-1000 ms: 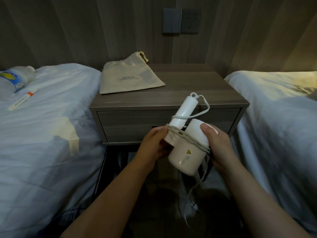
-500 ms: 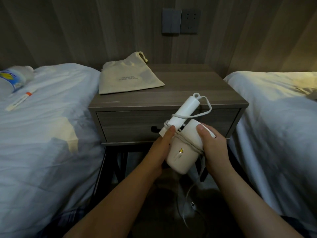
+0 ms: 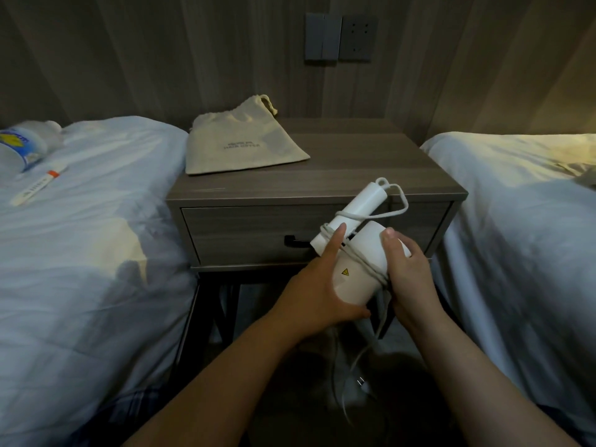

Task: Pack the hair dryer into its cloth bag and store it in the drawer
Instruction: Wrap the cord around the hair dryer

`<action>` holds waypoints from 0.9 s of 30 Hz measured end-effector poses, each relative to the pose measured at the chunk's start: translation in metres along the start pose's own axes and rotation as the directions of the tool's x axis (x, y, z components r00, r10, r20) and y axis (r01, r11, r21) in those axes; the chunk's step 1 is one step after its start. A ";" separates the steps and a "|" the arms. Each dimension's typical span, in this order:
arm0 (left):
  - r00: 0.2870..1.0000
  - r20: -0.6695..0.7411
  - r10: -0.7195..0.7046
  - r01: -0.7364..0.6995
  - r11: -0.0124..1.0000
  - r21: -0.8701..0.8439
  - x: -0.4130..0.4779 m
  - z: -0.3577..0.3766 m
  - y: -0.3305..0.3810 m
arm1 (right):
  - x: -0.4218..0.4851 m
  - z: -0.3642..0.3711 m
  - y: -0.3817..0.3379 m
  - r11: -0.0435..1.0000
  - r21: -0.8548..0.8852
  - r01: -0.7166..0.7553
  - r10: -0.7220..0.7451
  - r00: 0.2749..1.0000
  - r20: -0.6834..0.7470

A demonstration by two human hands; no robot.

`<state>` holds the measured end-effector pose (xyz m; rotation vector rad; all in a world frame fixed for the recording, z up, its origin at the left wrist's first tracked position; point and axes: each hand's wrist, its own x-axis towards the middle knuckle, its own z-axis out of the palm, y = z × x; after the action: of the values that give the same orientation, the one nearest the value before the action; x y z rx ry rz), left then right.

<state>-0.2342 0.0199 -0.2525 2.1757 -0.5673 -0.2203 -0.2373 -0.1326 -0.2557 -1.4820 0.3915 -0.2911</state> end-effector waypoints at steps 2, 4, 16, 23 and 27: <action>0.999 -0.038 -0.005 0.004 1.000 -0.009 0.001 -0.004 -0.002 | 0.000 -0.002 -0.001 0.999 -0.033 -0.037 0.040 0.995 0.092; 0.998 -0.063 0.000 -0.004 0.998 -0.055 0.003 -0.014 -0.001 | 0.000 -0.001 -0.009 0.994 0.038 -0.107 0.100 0.981 0.166; 0.984 -0.176 -0.008 -0.015 0.992 -0.129 0.003 -0.038 -0.001 | 0.012 -0.023 -0.023 0.992 0.038 -0.118 0.091 0.901 0.424; 0.981 -0.192 0.036 -0.024 0.998 0.064 0.001 -0.046 0.002 | 0.007 -0.022 -0.026 0.987 -0.162 0.014 0.030 0.963 0.269; 0.979 -0.196 0.063 -0.030 0.985 0.171 0.000 -0.041 0.001 | -0.001 -0.018 -0.030 0.962 -0.266 0.058 0.014 0.965 0.261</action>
<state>-0.2207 0.0479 -0.2263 2.3093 -0.5367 0.0757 -0.2439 -0.1507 -0.2264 -1.7703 0.2069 -0.0569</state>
